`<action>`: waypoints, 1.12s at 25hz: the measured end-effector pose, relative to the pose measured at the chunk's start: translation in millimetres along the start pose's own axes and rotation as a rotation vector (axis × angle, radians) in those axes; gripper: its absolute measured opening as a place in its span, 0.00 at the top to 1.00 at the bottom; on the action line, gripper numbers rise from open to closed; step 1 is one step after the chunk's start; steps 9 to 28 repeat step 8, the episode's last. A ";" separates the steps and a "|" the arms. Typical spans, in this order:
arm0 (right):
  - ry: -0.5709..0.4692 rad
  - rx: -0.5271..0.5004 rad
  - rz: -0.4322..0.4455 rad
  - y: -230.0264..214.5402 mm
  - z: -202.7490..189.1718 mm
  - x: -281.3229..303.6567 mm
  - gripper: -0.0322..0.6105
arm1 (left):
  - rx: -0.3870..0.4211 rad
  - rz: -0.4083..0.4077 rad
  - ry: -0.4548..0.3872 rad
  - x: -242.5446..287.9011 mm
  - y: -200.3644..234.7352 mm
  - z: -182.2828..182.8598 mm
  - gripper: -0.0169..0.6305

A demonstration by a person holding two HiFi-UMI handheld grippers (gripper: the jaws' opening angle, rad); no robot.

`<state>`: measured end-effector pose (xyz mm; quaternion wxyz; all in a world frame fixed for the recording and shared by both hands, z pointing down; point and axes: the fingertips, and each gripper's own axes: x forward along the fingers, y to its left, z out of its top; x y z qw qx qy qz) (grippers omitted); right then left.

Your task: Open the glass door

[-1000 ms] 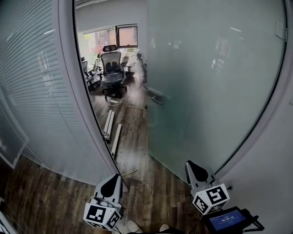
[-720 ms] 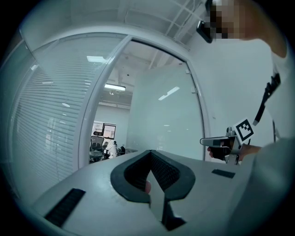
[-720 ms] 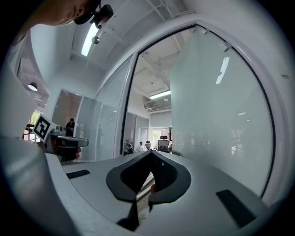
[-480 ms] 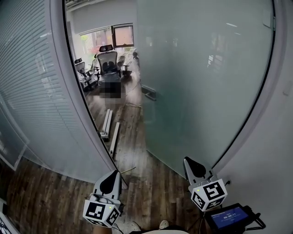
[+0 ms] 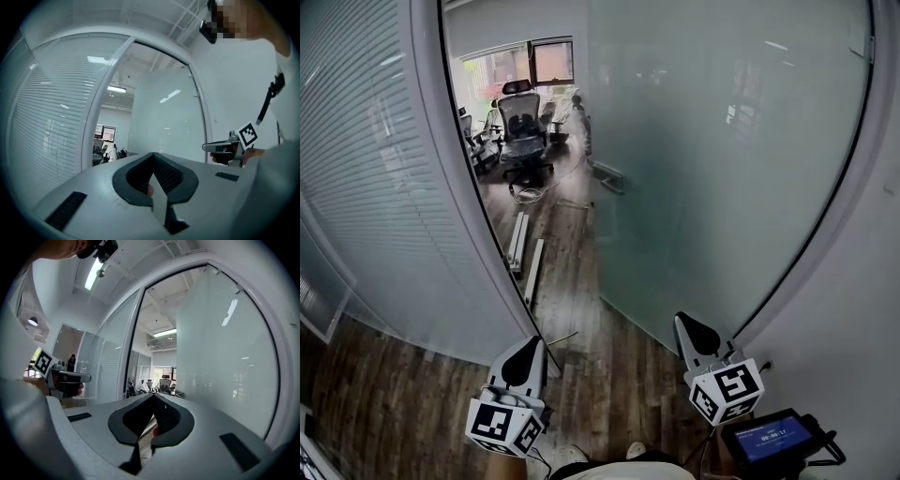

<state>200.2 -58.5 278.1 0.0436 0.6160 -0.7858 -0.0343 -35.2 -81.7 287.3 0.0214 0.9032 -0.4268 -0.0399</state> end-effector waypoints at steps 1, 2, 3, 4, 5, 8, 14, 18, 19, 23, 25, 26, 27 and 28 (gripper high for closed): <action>0.001 -0.001 -0.001 0.4 0.3 0.2 0.95 | -0.001 0.000 0.002 0.0 0.7 -0.3 0.97; 0.002 -0.002 -0.002 0.4 0.9 0.4 0.95 | -0.002 -0.002 0.003 0.3 1.3 -0.6 0.97; 0.002 -0.002 -0.004 0.2 1.5 0.8 0.95 | -0.002 -0.004 0.005 0.8 1.7 -0.7 0.97; 0.003 -0.002 -0.006 -0.1 1.9 1.3 0.95 | -0.001 -0.005 0.005 1.3 1.9 -0.6 0.97; 0.004 -0.002 -0.007 -0.2 2.1 1.7 0.95 | -0.001 -0.007 0.006 1.6 2.1 -0.3 0.97; 0.008 -0.003 -0.009 0.2 2.6 2.6 0.95 | 0.000 -0.010 0.006 2.3 2.6 0.9 0.97; 0.008 -0.003 -0.009 0.2 2.6 2.6 0.95 | 0.000 -0.010 0.006 2.3 2.6 0.9 0.97; 0.008 -0.003 -0.009 0.2 2.6 2.6 0.95 | 0.000 -0.010 0.006 2.3 2.6 0.9 0.97; 0.008 -0.003 -0.009 0.2 2.6 2.6 0.95 | 0.000 -0.010 0.006 2.3 2.6 0.9 0.97; 0.008 -0.003 -0.009 0.2 2.6 2.6 0.95 | 0.000 -0.010 0.006 2.3 2.6 0.9 0.97; 0.008 -0.003 -0.009 0.2 2.6 2.6 0.95 | 0.000 -0.010 0.006 2.3 2.6 0.9 0.97; 0.008 -0.003 -0.009 0.2 2.6 2.6 0.95 | 0.000 -0.010 0.006 2.3 2.6 0.9 0.97; 0.008 -0.003 -0.009 0.2 2.6 2.6 0.95 | 0.000 -0.010 0.006 2.3 2.6 0.9 0.97; 0.008 -0.003 -0.009 0.2 2.6 2.6 0.95 | 0.000 -0.010 0.006 2.3 2.6 0.9 0.97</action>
